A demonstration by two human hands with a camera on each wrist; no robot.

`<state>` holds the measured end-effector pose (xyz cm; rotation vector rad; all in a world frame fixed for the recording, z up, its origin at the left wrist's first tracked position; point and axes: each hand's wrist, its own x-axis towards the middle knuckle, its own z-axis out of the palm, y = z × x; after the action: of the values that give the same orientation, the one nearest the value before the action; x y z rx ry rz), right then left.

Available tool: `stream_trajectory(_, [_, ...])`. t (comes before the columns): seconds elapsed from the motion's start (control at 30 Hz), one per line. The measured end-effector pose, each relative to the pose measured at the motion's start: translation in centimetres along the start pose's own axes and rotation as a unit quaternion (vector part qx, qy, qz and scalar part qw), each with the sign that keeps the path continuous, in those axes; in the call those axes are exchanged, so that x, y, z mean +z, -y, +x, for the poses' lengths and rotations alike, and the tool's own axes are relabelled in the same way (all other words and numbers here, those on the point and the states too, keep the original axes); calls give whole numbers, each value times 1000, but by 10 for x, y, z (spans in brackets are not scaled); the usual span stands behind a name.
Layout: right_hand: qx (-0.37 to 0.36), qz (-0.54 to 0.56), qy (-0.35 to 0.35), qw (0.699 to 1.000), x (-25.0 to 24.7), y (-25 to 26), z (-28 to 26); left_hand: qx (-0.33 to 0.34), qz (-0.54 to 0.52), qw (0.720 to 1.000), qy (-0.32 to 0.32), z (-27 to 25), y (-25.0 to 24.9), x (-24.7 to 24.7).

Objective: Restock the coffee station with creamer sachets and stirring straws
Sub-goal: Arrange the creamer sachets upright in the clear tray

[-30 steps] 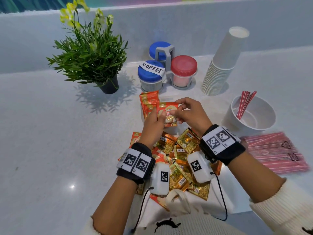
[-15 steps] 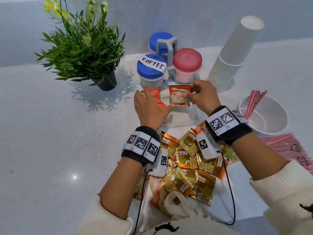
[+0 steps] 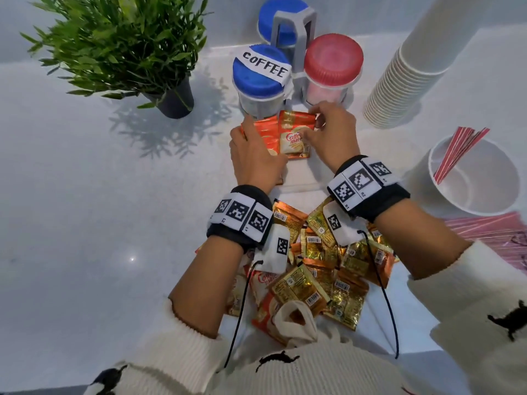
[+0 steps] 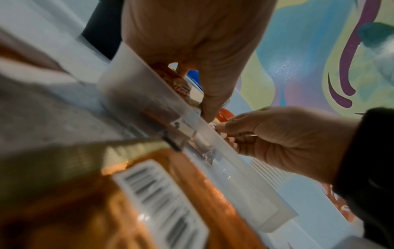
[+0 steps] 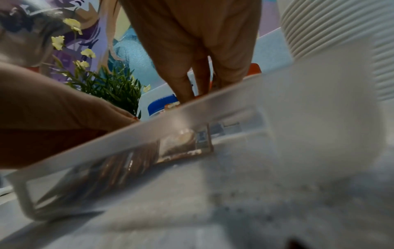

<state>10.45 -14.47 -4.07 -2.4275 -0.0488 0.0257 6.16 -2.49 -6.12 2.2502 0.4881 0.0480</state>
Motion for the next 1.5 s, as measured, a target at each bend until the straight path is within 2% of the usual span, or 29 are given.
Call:
stream_trajectory(0.13, [-35,-46,26,998,-1,7,-4,9,13,1000,-1,-1,0,1])
stream_trajectory(0.3, [-44,-63,55,996,0,7,-6,12,19,1000,10,-2,0,-1])
stream_trajectory(0.47, [-27,-46,47,997,-4,6,-9,5,-25,999,20,-6,-2,-5])
stream_trajectory(0.67, [-73,-21,6,997,-16,10,-25,8,-85,996,30,-18,-4,-27])
stream_trajectory(0.73, [-86,-26,48,995,-20,16,-35,7,-68,997,19,-21,-4,-36])
stream_trajectory(0.83, [-107,-59,166,978,-19,21,-54,18,-57,998,10,-26,1,-45])
stream_trajectory(0.93, [-81,-106,259,957,-10,19,-71,6,-88,995,43,-36,9,-49])
stream_trajectory(1.13, [-75,-172,235,954,-4,16,-92,-14,-101,993,57,-56,18,-50])
stream_trajectory(1.27, [-56,-201,279,937,3,7,-101,-34,-121,990,63,-63,17,-53])
stream_trajectory(1.33, [-43,-177,280,943,4,4,-102,-48,-131,987,77,-67,17,-54])
stream_trajectory(1.4, [-44,-125,247,960,0,3,-103,-63,-131,984,99,-70,18,-55])
stream_trajectory(1.5, [-92,-54,154,982,-14,7,-105,-105,-170,971,133,-76,16,-56])
